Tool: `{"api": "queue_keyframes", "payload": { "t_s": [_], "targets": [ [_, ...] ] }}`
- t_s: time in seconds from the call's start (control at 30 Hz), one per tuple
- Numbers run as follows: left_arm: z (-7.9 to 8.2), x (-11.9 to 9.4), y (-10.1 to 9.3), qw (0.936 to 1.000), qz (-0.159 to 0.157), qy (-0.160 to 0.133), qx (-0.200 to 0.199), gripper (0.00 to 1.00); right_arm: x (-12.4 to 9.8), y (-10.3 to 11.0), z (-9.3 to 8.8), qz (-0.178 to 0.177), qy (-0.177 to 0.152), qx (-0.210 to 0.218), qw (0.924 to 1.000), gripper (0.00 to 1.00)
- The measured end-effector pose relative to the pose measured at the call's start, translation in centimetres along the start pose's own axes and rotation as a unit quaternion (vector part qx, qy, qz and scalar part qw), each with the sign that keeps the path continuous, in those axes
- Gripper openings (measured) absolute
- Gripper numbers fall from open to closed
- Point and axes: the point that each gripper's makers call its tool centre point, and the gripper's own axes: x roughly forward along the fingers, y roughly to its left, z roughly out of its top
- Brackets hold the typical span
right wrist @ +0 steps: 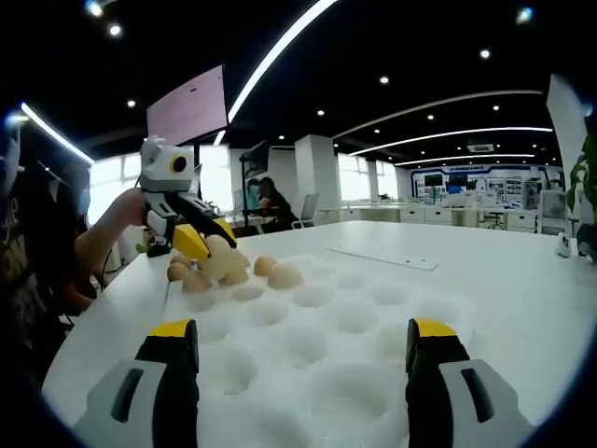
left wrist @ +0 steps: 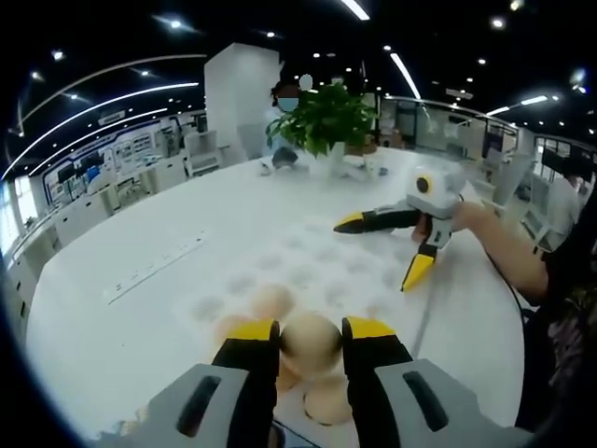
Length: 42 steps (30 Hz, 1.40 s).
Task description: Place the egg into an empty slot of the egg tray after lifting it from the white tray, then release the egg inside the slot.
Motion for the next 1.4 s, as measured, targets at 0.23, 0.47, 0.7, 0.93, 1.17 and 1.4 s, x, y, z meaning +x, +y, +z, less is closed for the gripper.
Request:
{"api": "queue_keyframes", "payload": {
  "t_s": [0.23, 0.47, 0.7, 0.93, 1.17, 1.4],
  "targets": [
    [0.2, -0.6, 0.5, 1.0, 0.006, -0.005, -0.001, 0.26, 0.0, 0.0, 0.0, 0.0, -0.001, 0.0, 1.0, 0.96],
    [0.2, -0.9, 0.8, 0.9999, 0.01, -0.005, -0.002, 0.26, 0.1, 0.0, 0.0, 0.0, -0.001, 0.0, 1.0, 0.96],
    [0.2, -1.6, 1.3, 0.9998, 0.018, -0.006, -0.003, 0.26, 0.1, 0.0, 0.1, -0.001, -0.001, 0.0, 1.0, 0.96],
    [-0.1, -2.4, 2.0, 0.9996, 0.027, -0.004, -0.006, 0.26, 0.1, -0.1, 0.1, -0.001, -0.001, 0.0, 1.0, 0.96],
    [-0.4, -2.8, 2.5, 0.9993, 0.034, -0.004, -0.011, 0.25, 0.1, -0.1, 0.1, -0.001, -0.002, 0.001, 1.0, 0.96],
    [-0.3, -3.5, 2.9, 0.9991, 0.041, -0.007, -0.011, 0.25, 0.0, -0.1, 0.1, 0.0, -0.004, 0.002, 1.0, 0.96]
  ]
}}
